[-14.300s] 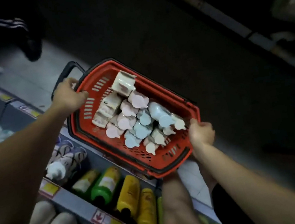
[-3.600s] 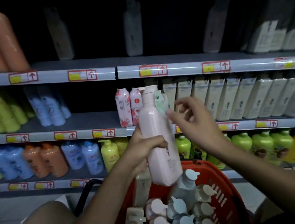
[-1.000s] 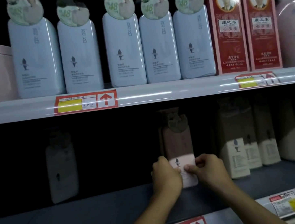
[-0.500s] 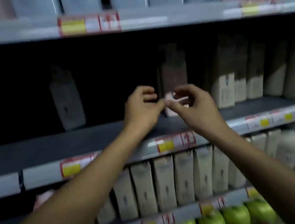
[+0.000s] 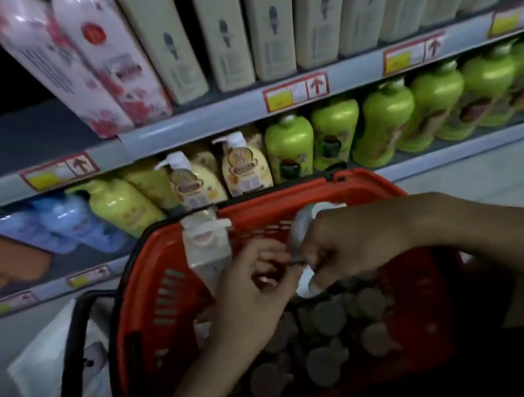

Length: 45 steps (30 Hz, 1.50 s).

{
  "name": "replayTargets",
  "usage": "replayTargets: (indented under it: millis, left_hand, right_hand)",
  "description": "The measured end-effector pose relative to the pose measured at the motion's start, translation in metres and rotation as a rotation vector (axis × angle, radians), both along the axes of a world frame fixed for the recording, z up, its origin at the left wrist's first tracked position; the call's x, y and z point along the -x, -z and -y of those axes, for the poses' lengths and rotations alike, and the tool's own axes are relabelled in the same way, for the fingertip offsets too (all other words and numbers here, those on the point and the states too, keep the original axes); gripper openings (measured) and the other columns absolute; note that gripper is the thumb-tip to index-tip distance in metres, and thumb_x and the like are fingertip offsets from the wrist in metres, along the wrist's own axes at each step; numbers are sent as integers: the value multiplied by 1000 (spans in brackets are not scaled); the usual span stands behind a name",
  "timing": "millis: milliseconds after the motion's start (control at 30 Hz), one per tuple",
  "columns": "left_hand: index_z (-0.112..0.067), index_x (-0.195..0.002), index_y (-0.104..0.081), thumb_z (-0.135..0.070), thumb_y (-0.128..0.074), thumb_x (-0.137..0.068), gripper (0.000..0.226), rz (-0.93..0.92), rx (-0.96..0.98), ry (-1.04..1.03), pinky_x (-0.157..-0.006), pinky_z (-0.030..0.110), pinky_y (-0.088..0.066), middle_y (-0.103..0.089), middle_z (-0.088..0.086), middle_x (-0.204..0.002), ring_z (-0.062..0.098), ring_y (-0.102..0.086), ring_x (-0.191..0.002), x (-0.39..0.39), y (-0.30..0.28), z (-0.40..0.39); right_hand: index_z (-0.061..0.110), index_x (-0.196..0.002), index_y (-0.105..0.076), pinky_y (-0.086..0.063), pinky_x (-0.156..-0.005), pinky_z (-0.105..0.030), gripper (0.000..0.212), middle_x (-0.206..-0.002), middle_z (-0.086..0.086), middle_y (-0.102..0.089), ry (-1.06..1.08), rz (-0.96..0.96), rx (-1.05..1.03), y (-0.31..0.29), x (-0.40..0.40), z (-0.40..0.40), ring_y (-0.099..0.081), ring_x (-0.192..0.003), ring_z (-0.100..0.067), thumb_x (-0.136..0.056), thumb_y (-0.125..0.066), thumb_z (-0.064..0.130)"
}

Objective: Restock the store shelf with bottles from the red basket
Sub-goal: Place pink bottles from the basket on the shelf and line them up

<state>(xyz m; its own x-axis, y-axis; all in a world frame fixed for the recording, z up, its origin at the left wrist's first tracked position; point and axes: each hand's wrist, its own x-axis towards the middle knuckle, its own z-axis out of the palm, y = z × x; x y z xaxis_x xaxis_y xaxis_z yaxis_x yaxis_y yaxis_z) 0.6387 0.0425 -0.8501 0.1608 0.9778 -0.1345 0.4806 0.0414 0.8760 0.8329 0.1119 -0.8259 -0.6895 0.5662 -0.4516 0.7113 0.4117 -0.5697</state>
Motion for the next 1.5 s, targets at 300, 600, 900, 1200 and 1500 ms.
replayTargets:
  millis: [300,600,900,1200,1500]
  left_hand:
    - [-25,-103,-58,-13,-70,-81,28,-312,56,139,-74,31,-54,-65,-9,-90,6,-64,-81,18,52,-16]
    - [-23,-123,-52,-48,-53,-96,37,-859,32,337,-76,35,-44,-62,4,-122,30,-62,-113,15,84,-18]
    - [-19,-92,-58,-42,-70,-83,29,-773,11,293,-65,31,-43,-68,7,-95,30,-67,-95,17,77,-25]
    - [-26,-81,-70,-51,-66,-67,29,-639,-250,111,-60,33,-50,-70,-2,-70,20,-66,-70,33,13,-19]
    - [-41,-102,-62,-45,-80,-67,39,-200,-516,-126,-71,26,-59,-68,-29,-100,-4,-68,-88,40,-41,-28]
  right_hand:
    - [20,-106,-70,-54,-86,-39,33,-103,-4,-72,-275,451,-116,60,-24,2,-67,-97,-27,-90,-58,46]
    - [30,-107,-57,-29,-53,-12,21,-99,8,-70,-304,196,-304,76,2,12,-64,-89,-15,-92,-54,45]
    - [28,-101,-61,-52,-80,-35,19,-101,5,-69,-147,201,-163,71,10,3,-63,-94,-17,-93,-58,45]
    - [14,-119,-50,-52,-81,-43,35,-104,-8,-68,-114,96,-168,62,17,-4,-64,-95,-26,-92,-66,28]
    - [16,-148,-38,-45,-108,-35,84,-138,1,-53,230,-313,20,49,26,0,-52,-128,-14,-79,-85,31]
